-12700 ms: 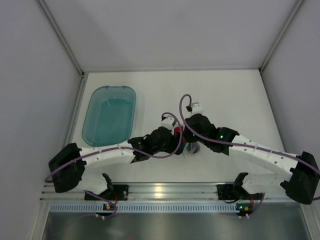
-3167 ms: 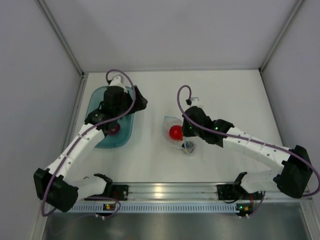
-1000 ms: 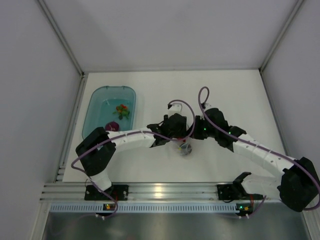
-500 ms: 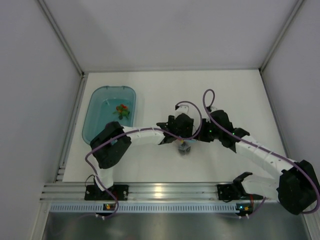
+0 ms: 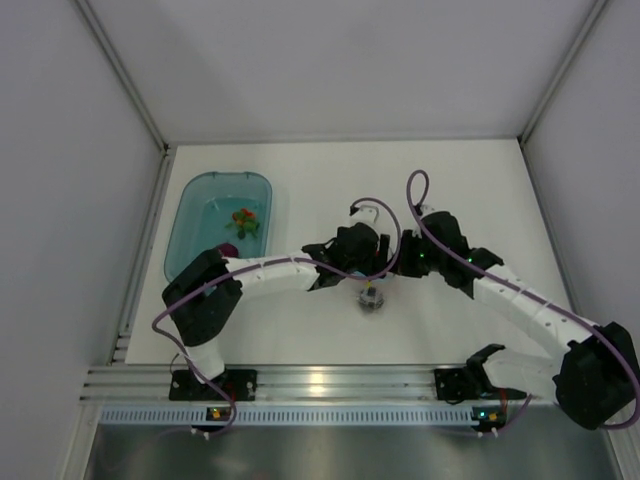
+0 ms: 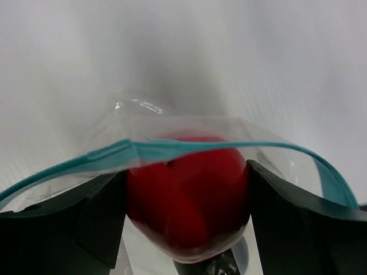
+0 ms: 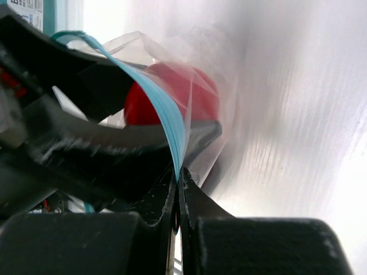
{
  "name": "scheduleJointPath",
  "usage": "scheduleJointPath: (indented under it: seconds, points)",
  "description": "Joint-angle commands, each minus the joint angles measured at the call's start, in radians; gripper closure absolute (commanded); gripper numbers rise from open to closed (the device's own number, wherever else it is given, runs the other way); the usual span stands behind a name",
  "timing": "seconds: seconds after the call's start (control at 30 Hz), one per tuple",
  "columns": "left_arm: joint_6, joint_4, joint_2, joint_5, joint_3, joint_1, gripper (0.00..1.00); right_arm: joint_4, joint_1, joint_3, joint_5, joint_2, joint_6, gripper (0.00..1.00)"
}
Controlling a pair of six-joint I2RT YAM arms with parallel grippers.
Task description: Open the zip-top bag and remove the fake food
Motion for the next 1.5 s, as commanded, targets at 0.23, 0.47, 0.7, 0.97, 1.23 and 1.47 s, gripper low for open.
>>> scheduleJointPath:
  seconds: [0.23, 0.47, 0.7, 0.97, 1.23, 1.47]
  points:
    - [0.078, 0.136, -0.186, 0.198, -0.086, -0.025, 1.0, -0.192, 0.016, 0.306, 0.165, 0.059, -0.175, 1.0]
    - [0.109, 0.172, -0.281, 0.206, -0.117, -0.025, 1.0, -0.27, 0.109, 0.374, 0.26, 0.117, -0.2, 1.0]
    - [0.111, 0.165, -0.316, 0.163, -0.1, -0.023, 1.0, -0.281, 0.203, 0.363, 0.381, 0.163, -0.165, 1.0]
    - [0.017, 0.11, -0.436, -0.068, -0.157, -0.023, 1.0, -0.195, 0.206, 0.258, 0.413, 0.114, -0.099, 1.0]
    - [-0.006, 0.091, -0.574, -0.206, -0.202, -0.023, 1.0, -0.115, 0.203, 0.202, 0.423, 0.085, -0.056, 1.0]
    - [0.04, -0.136, -0.66, -0.386, -0.137, 0.042, 1.0, -0.089, 0.198, 0.182, 0.415, 0.078, -0.057, 1.0]
